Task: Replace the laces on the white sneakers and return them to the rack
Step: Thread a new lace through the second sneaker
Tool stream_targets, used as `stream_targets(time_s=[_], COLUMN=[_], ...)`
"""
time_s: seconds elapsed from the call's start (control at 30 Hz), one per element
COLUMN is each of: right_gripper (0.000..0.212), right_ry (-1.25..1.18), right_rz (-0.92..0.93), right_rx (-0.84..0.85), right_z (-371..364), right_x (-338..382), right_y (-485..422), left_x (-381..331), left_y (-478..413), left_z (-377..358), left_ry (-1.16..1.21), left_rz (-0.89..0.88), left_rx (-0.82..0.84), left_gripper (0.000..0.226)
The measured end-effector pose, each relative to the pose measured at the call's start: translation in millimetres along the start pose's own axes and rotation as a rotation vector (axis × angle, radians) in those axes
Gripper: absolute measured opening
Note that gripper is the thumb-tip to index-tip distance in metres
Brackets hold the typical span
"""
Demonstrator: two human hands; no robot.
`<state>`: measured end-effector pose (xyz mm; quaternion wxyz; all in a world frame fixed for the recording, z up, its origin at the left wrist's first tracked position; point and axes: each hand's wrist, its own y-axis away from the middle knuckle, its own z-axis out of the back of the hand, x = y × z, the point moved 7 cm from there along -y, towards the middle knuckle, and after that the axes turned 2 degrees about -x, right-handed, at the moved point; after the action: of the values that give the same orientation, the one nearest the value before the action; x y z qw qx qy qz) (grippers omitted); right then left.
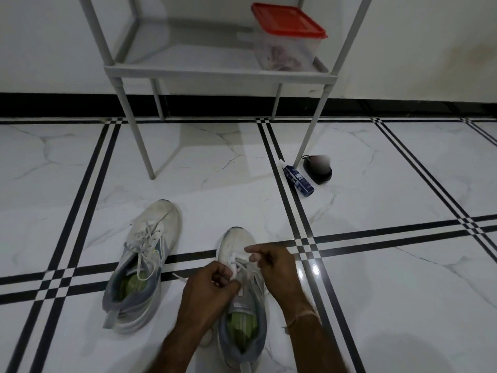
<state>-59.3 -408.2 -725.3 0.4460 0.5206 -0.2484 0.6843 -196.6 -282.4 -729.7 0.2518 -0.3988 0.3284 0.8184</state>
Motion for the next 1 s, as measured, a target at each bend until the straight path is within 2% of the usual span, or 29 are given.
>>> stream_targets(time_s=[0.07,0.13,0.3,0.57,0.63,0.87,1.0], right_gripper=[0.024,0.014,0.01,0.009,0.016,0.016,0.013], right_ry=[-0.083,-0.111,0.165,0.197,0.21,0.242,0.289], right_rz=[-0.066,-0.083,0.045,0.007,-0.01,0.007,0.03], right_rx=[0.042,0.037,0.043,0.04,0.05,0.083,0.071], right_z=[-4,-5,-14,-19,-18,-22,-26], right_x=[-5,-2,0,-7,-9,-8,-7], right_y=[3,3,5,14,13,13,13], left_x=[4,7,9,22,21,18,9], left_y=[-4,-7,-8,-5,-4,-9,-10], left_z=[3,4,7,6,5,3,2], left_ry=[0.021,0.062,0.126,0.329,0.356,0.281,0.187], left_rz=[0.015,0.025,-0.014,0.056,0.058,-0.005,-0.116], left_rx=[-0.014,0.0,0.013,-0.009,-0.006,0.0,0.02], left_gripper=[0.009,0.01,0.019,0.024,0.026,0.022,0.016])
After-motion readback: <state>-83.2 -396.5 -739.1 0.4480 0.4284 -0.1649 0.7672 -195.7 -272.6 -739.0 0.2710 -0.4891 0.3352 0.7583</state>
